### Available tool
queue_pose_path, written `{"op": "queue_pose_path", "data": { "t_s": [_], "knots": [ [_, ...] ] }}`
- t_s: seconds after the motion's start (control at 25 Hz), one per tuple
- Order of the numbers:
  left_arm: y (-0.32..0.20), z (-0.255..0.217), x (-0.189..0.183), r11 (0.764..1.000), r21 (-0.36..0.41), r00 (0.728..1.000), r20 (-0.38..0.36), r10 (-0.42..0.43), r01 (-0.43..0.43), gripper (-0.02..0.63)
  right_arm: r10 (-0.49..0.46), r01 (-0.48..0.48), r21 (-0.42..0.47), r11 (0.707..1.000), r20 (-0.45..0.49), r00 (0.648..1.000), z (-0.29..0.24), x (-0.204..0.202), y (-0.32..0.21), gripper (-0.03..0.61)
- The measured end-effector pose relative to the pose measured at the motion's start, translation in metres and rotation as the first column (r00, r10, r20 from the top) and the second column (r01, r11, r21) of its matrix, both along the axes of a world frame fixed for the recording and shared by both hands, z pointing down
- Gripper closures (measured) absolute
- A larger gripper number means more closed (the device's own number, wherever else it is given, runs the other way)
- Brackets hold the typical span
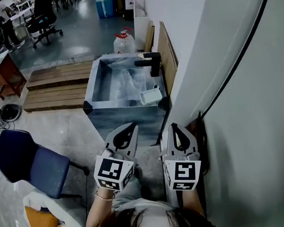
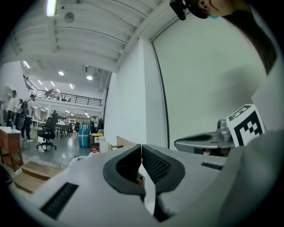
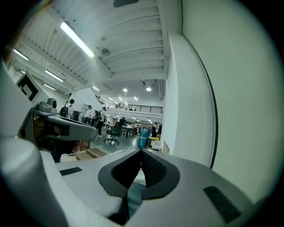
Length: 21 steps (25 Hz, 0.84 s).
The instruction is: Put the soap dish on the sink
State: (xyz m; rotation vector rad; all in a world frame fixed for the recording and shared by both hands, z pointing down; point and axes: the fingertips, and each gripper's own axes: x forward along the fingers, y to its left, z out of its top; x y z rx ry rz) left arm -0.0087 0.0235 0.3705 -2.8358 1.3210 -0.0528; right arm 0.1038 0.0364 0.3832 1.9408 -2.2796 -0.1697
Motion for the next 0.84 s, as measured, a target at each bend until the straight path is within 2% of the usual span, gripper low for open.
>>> {"op": "queue_pose_path", "data": {
  "t_s": [0.48,0.84],
  "knots": [
    [-0.005,0.004,0.013,1.000,-0.015,1.000,0.012,0.014,-0.014,0.604,0.006,-0.005,-0.030,1.000,0.022,1.000,0.008,0.012,-0.007,0.554],
    [-0.027,0.007,0.017,1.000,-0.024,1.000,0.016,0.016,-0.016,0.604,-0.006,0.006,-0.045,0.999,0.020,1.000,0.012,0.013,-0.031,0.554]
  ]
}}
